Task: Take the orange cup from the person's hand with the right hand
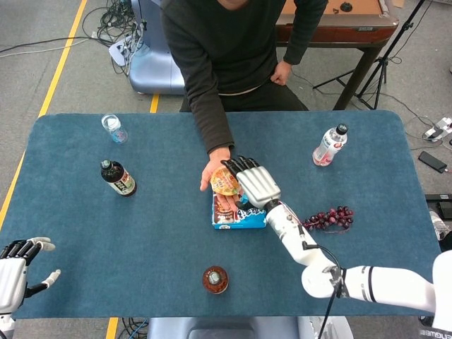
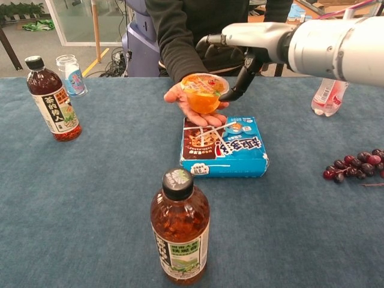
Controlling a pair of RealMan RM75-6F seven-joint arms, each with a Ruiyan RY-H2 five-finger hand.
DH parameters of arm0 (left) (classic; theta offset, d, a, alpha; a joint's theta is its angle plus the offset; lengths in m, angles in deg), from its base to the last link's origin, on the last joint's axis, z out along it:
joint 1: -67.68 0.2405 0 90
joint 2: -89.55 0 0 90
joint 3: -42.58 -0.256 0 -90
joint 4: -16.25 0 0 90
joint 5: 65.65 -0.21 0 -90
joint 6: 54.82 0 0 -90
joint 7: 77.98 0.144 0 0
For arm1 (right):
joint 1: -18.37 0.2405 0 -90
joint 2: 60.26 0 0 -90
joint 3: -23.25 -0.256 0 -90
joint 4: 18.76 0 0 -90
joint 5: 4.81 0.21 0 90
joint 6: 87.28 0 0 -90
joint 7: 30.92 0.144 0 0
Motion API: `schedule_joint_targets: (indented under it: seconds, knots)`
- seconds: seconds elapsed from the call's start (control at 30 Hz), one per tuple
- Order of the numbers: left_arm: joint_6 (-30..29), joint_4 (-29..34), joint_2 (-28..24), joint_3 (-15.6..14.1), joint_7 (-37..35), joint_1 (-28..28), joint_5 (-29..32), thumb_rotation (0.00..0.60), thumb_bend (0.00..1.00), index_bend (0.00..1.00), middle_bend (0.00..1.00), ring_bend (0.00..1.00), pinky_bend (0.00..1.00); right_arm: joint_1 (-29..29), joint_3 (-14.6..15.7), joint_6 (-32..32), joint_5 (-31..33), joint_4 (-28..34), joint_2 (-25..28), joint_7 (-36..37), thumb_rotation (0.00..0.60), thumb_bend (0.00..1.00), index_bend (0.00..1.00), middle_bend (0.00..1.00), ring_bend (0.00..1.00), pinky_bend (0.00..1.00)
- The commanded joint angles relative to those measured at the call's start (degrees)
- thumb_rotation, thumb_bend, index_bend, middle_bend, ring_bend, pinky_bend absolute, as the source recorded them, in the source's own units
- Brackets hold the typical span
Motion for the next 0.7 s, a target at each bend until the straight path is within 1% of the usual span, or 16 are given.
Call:
schedule_joint_targets:
  seconds: [0.03,0.27,0.37,0.47,0.53,0.6,0.7]
  knots:
    - [0.1,-0.1,0.0,0.0,0.0,0.0,0.2,0.600,0.17,0.42,0.34,0.29,0.20,2.4,0.3,1.3,2.0,-3.6,-2.0,0.7,0.600,0.21,0.00,0.10,0.00,0.11]
    - [0.4,-0.5,0.2,0.1,-0.3,0.1,0.5,0.600,0.17,0.42,0.34,0.29,0.20,6.2,1.3,3.7,5.5,-7.8,-3.5,1.6,0.600,0.21,0.00,0.10,0.00,0.12]
    - [0.4,-0.7,0.3,0.1,-0.4,0.1,0.5,0.600,0.17,0.42,0.34,0.29,0.20,7.3,1.9,4.1,6.1,-8.8,-3.9,2.2,0.600,0.21,0.00,0.10,0.00,0.15]
    - [0.5,-0.8,0.4,0.0,-0.5,0.1,0.4,0.600,0.17,0.41,0.34,0.29,0.20,8.0,2.3,3.9,5.8,-9.9,-4.5,3.0,0.600,0.21,0.04,0.12,0.00,0.23]
    - [0.6,-0.9,0.5,-0.1,-0.5,0.1,0.3,0.600,0.17,0.41,0.34,0.29,0.20,8.3,2.5,4.0,5.3,-10.8,-5.1,3.9,0.600,0.27,0.11,0.17,0.03,0.31]
    - [0.7,-0.9,0.6,-0.2,-0.6,0.1,0.2,0.600,0.17,0.41,0.34,0.29,0.20,8.7,2.8,4.4,5.0,-11.8,-5.6,4.6,0.600,0.30,0.15,0.20,0.06,0.37]
    - [0.6,-1.0,0.5,-0.2,-0.7,0.2,0.2,0.600,0.17,0.41,0.34,0.29,0.20,9.0,3.2,4.0,3.7,-13.0,-6.6,5.6,0.600,0.35,0.25,0.24,0.11,0.46]
